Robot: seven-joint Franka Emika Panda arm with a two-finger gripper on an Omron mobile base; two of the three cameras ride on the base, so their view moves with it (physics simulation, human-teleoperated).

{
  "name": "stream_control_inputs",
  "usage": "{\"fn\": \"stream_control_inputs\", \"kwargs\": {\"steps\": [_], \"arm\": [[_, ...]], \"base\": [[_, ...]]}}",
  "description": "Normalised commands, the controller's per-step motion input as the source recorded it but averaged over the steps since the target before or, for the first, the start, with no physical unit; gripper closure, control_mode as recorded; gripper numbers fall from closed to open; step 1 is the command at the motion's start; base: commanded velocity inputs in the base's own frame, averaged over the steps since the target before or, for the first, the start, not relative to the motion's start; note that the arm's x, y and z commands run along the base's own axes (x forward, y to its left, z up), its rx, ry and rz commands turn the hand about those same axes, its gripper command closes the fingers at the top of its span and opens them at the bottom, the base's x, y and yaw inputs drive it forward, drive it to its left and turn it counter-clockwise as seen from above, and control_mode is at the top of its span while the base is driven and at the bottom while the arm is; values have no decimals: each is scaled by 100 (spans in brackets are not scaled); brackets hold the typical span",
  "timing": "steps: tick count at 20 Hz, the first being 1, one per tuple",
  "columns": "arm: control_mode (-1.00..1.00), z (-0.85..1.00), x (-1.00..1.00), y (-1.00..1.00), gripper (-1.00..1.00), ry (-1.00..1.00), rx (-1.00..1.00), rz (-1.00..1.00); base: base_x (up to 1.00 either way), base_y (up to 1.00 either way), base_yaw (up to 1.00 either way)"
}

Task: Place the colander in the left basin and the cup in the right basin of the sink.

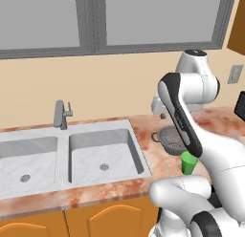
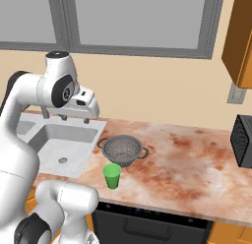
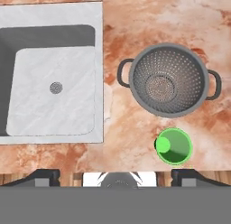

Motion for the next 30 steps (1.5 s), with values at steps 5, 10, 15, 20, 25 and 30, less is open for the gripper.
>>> {"fn": "stream_control_inputs", "kwargs": {"steps": [5, 10, 15, 20, 25, 30], "arm": [[-100, -12, -39, -6, -100, 0, 0, -8], [-100, -12, -10, -22, -100, 3, -1, -3], [-100, -20, 0, -24, -100, 5, -1, 4], [-100, -35, -8, -11, -100, 7, 0, 6], [-100, -42, -20, 0, -100, 11, 0, 2], [-100, -46, -20, -10, -100, 7, -1, 0]], "base": [[0, 0, 0], [0, 0, 0], [0, 0, 0], [0, 0, 0], [0, 0, 0], [0, 0, 0]]}}
